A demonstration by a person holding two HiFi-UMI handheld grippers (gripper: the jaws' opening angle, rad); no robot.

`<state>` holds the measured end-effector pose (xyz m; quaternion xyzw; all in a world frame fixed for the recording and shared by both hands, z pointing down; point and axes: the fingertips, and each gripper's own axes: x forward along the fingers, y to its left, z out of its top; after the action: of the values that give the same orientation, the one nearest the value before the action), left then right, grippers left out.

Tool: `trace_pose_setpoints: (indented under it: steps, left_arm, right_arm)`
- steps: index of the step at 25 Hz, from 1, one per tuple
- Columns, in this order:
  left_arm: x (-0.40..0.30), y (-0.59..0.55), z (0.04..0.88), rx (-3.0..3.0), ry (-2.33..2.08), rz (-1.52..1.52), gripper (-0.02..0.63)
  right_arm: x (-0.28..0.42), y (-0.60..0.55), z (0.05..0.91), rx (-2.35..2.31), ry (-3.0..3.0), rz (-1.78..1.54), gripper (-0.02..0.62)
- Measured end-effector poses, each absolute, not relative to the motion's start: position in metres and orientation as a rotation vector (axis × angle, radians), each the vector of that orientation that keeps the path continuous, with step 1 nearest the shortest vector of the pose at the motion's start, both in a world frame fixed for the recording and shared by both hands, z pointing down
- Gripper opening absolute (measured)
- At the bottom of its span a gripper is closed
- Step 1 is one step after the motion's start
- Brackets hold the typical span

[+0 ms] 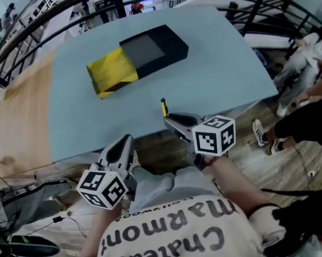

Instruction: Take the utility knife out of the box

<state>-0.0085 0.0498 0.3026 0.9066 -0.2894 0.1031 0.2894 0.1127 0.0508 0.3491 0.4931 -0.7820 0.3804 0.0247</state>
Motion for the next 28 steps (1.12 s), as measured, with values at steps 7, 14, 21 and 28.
trace_pose_setpoints:
  steps: [7, 14, 21, 28]
  left_arm:
    - [-0.02, 0.066, 0.318, 2.37, -0.796, 0.285, 0.002]
    - [-0.041, 0.087, 0.331, 2.309, -0.84, 0.31, 0.002]
    - [-0.055, 0.085, 0.334, 2.296, -0.854, 0.32, 0.002]
    - [-0.046, 0.09, 0.326, 2.315, -0.816, 0.319, 0.002]
  right_arm:
    - [0.112, 0.073, 0.365, 1.513, -2.389, 1.211, 0.081]
    - [0.109, 0.093, 0.363, 1.488, -2.376, 1.216, 0.081]
    - [0.125, 0.103, 0.368, 1.567, -2.317, 1.224, 0.081]
    - [0.132, 0.108, 0.359, 1.595, -2.299, 1.178, 0.08]
